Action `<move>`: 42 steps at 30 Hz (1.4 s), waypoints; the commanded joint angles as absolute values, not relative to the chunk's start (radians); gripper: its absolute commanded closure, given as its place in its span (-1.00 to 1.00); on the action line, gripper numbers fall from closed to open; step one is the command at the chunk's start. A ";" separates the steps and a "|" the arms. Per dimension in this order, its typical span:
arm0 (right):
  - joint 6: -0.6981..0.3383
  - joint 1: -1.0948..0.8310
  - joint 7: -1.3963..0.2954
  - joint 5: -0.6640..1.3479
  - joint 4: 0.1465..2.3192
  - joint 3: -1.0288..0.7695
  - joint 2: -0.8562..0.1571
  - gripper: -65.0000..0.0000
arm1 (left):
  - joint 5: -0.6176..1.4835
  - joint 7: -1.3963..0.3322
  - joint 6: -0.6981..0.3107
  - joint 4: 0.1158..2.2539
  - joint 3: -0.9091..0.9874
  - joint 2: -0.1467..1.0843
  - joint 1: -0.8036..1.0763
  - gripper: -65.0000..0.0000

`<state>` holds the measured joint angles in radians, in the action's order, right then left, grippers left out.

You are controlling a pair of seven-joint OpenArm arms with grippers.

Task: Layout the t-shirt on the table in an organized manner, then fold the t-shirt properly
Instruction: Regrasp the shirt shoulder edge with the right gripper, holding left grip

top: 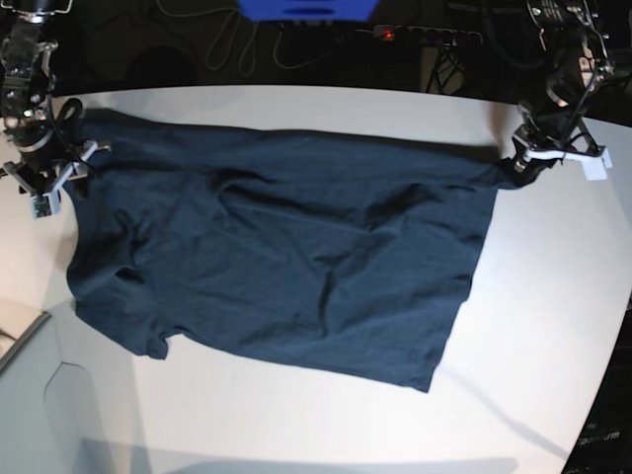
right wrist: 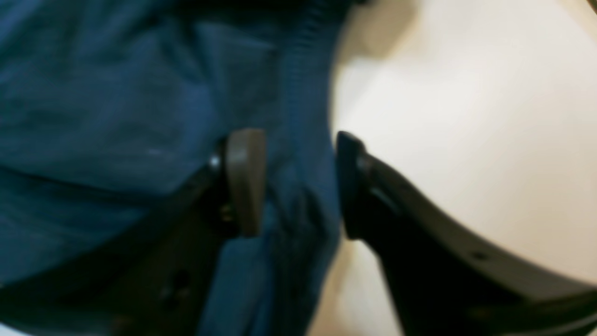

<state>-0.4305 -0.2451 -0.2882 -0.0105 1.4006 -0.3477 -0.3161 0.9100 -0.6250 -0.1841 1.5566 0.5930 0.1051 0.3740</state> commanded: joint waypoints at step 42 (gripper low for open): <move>-0.433 -0.254 -0.255 0.001 1.359 -0.231 -0.331 0.81 | 0.924 -0.613 -0.193 1.570 0.596 0.096 0.367 1.00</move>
